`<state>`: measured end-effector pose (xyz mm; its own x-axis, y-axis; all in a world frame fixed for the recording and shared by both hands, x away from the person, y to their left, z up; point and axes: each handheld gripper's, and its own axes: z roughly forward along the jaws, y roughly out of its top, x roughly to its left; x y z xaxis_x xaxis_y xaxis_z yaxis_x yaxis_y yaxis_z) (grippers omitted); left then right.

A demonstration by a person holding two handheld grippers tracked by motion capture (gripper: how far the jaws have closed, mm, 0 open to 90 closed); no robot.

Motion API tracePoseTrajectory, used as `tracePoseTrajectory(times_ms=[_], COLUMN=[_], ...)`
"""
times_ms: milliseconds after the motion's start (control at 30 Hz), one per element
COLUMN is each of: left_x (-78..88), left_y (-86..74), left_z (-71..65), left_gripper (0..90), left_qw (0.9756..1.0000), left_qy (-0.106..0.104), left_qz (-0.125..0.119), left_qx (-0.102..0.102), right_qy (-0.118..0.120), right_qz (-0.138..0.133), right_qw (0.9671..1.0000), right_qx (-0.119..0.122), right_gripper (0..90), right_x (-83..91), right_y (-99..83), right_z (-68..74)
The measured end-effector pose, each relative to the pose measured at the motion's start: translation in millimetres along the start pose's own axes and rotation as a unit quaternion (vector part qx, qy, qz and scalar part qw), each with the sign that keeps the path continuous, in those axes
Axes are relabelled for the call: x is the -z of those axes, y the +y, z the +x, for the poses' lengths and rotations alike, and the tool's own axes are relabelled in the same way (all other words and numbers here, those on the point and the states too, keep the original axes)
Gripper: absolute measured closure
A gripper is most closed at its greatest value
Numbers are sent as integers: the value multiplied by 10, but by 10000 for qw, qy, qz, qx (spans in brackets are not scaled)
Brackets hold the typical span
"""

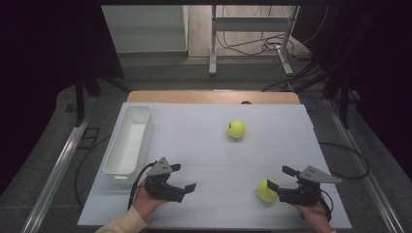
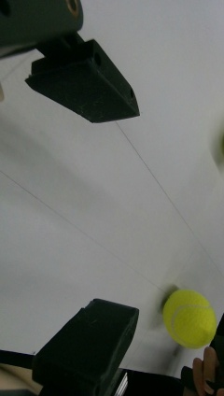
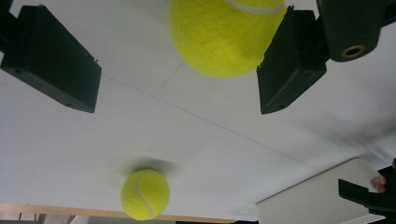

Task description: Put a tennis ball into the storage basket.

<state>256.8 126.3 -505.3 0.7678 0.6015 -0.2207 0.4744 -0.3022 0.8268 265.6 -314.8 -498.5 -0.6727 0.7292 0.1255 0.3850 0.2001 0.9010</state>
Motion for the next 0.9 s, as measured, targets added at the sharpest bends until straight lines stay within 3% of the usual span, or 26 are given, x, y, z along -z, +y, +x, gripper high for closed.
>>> tracePoseTrajectory(times_ms=[500, 900], left_x=[-320, -490], left_y=[165, 245], left_z=[-81, -123], left_gripper=[76, 76], left_qw=[9993, 9986], left_qy=[-328, -431], left_qz=[126, 242], left_qx=[-97, -211], right_qy=[11, -21], right_qz=[-5, -24], right_qw=[10000, 10000], right_qx=[29, 29], right_gripper=[143, 143], right_x=[-15, -9], right_y=[14, 15], right_z=[4, -1])
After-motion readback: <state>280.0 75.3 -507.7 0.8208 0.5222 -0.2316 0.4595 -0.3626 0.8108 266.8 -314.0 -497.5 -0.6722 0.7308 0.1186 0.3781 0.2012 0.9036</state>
